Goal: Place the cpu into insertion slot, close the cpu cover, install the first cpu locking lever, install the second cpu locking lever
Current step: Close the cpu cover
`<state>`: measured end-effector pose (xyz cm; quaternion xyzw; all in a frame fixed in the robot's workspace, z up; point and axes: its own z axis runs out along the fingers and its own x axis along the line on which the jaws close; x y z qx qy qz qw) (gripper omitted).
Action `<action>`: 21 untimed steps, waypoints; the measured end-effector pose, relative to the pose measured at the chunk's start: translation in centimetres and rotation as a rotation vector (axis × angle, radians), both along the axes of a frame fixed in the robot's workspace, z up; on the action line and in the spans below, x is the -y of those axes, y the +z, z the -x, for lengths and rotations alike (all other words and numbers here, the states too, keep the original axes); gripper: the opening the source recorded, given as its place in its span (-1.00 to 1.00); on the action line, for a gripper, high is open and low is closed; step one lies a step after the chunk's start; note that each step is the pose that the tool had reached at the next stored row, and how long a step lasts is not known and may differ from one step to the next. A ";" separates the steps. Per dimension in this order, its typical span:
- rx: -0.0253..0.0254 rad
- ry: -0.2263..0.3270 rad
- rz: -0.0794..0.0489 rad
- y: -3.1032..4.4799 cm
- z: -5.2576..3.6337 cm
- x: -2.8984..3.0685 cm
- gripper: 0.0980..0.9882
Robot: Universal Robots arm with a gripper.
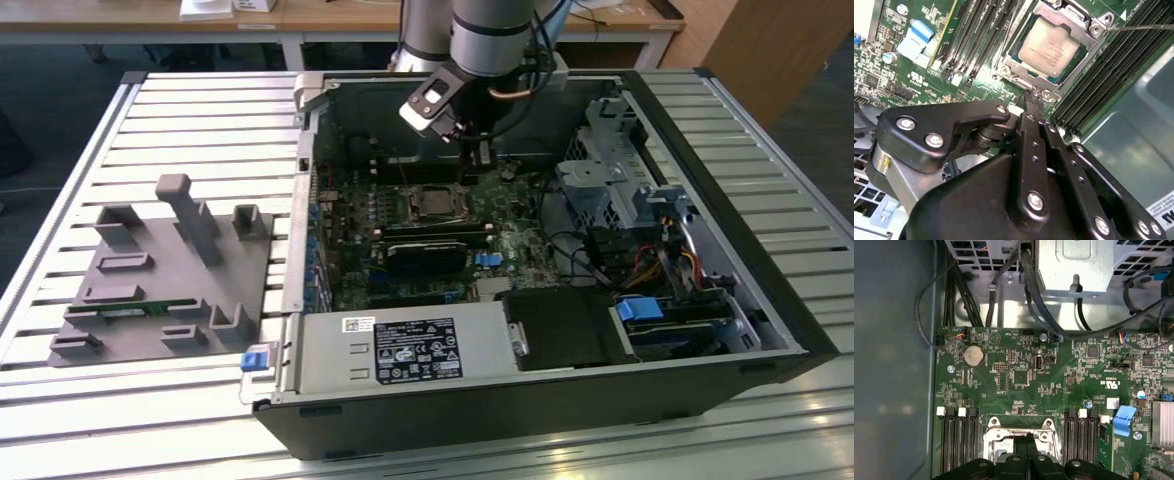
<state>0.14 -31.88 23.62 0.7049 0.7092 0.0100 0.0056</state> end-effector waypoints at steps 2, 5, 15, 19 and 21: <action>-0.0004 0.001 0.000 -0.34 0.12 0.00 -0.98; -0.0006 0.004 0.000 -0.63 0.46 0.01 -0.98; -0.0005 0.009 -0.001 -0.83 1.03 0.01 -0.98; -0.0011 0.009 -0.001 -1.08 1.03 0.07 -0.98; -0.0015 0.009 0.000 -1.25 1.05 0.17 -0.98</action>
